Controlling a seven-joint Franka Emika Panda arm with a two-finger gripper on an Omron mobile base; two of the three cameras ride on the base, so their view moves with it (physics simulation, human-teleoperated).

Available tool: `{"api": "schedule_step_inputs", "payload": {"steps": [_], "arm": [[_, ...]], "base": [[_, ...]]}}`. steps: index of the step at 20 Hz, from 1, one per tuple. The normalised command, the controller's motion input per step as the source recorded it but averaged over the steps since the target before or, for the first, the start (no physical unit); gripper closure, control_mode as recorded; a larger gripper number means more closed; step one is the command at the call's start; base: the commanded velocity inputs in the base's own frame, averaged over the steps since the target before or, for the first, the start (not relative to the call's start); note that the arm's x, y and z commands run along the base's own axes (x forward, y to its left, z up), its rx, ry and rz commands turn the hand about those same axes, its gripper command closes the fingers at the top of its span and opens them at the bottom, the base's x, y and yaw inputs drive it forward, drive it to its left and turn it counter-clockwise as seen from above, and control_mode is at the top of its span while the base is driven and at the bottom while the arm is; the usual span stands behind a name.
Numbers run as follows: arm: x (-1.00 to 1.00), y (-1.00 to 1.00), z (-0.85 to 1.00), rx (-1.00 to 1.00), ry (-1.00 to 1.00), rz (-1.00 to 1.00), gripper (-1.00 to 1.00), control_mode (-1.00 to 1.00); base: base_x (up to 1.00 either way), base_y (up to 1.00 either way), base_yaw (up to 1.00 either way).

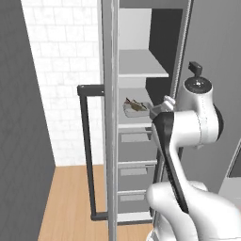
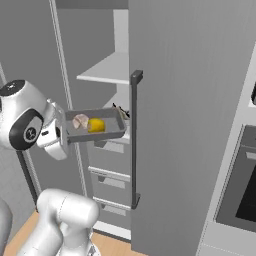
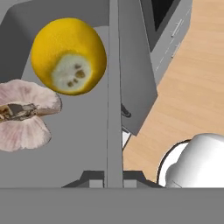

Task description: Take the meat container that has the fish and place it on the second highest rack of the freezer. Then take the vegetable container that has the lemon and garlic and place it on the highest rack of the freezer.

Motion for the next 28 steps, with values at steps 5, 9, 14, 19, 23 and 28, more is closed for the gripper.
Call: {"api": "schedule_step_inputs", "payload": {"steps": [5, 9, 14, 19, 23, 28], "arm": [[0.28, 0.01, 0.04, 0.03, -0.01, 0.20, 1.00, -1.00], [0.15, 0.11, 0.00, 0.00, -0.12, 0.22, 1.00, -1.00], [0.17, 0.07, 0.07, 0.00, -0.30, 0.27, 1.00, -1.00], [0.47, 0.00, 0.30, 0.00, -0.06, 0.31, 1.00, -1.00], [0.52, 0.00, 0.22, 0.00, 0.00, 0.22, 1.00, -1.00], [0.43, 0.04, 0.12, 0.00, 0.00, 0.01, 1.00, -1.00]], "base": [[0.00, 0.00, 0.00], [0.00, 0.00, 0.00], [0.00, 0.00, 0.00], [0.00, 0.00, 0.00], [0.00, 0.00, 0.00], [0.00, 0.00, 0.00]]}}
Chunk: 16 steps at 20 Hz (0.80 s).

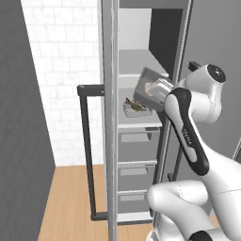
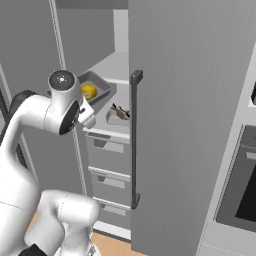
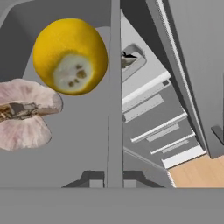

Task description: Take the meat container that has the fish and place it on the second highest rack of the freezer. Then take the vegetable container that has the lemon and garlic and place it on the highest rack of the freezer.

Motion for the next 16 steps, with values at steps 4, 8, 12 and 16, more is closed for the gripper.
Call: {"api": "schedule_step_inputs", "payload": {"steps": [4, 8, 12, 16], "arm": [[0.44, 0.04, 0.09, 0.00, 0.00, 0.00, 1.00, -1.00], [0.47, 0.04, 0.06, 0.00, 0.00, 0.00, 1.00, -1.00], [0.49, 0.02, 0.09, 0.00, 0.00, 0.00, 1.00, -1.00], [0.52, 0.02, 0.11, 0.00, 0.00, 0.00, 1.00, -1.00]], "base": [[0.00, 0.00, 0.00], [0.00, 0.00, 0.00], [0.00, 0.00, 0.00], [0.00, 0.00, 0.00]]}}
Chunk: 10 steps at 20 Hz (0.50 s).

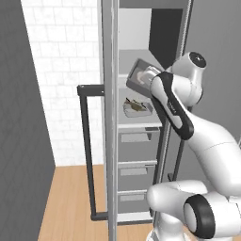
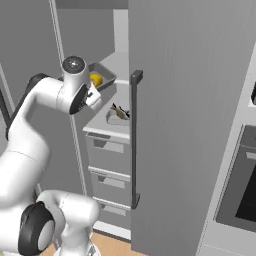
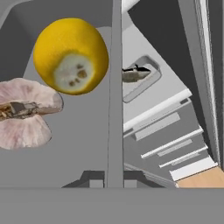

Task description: Take the meat container that has the fish and place it on the second highest rack of the freezer. Then take the vegetable container that has the lemon and garlic and place it on the highest rack of the freezer.

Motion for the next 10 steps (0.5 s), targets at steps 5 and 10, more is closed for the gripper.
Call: {"api": "schedule_step_inputs", "payload": {"steps": [5, 10], "arm": [[0.50, 0.00, 0.10, -0.01, 0.00, 0.00, 1.00, -1.00], [0.47, 0.00, 0.08, 0.00, 0.00, 0.00, 1.00, -1.00]], "base": [[0.00, 0.00, 0.00], [0.00, 0.00, 0.00]]}}
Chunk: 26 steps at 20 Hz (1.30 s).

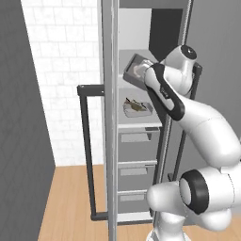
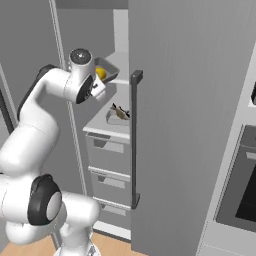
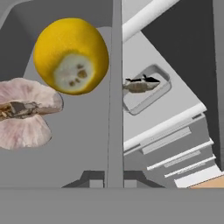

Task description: Take the meat container that has the fish and place it on the second highest rack of the freezer. Then take the vegetable container that has the lemon and garlic and place it on the highest rack of the freezer.

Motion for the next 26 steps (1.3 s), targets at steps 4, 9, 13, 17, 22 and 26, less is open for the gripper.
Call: {"api": "schedule_step_inputs", "payload": {"steps": [4, 9, 13, 17, 22, 26], "arm": [[0.49, 0.00, 0.07, 0.00, 0.00, 0.00, 1.00, -1.00], [0.44, 0.00, 0.08, 0.00, 0.00, -0.02, 1.00, -1.00], [0.47, 0.00, 0.07, 0.00, 0.00, -0.03, 1.00, -1.00], [0.47, 0.00, 0.07, 0.00, 0.00, -0.04, 1.00, -1.00], [0.44, -0.04, 0.06, 0.00, 0.00, -0.09, 1.00, -1.00], [0.42, -0.08, 0.09, 0.00, 0.00, -0.09, 1.00, -1.00]], "base": [[0.00, 0.00, 0.00], [0.00, 0.00, 0.00], [0.00, 0.00, 0.00], [0.00, 0.00, 0.00], [0.00, 0.00, 0.00], [0.00, 0.00, 0.00]]}}
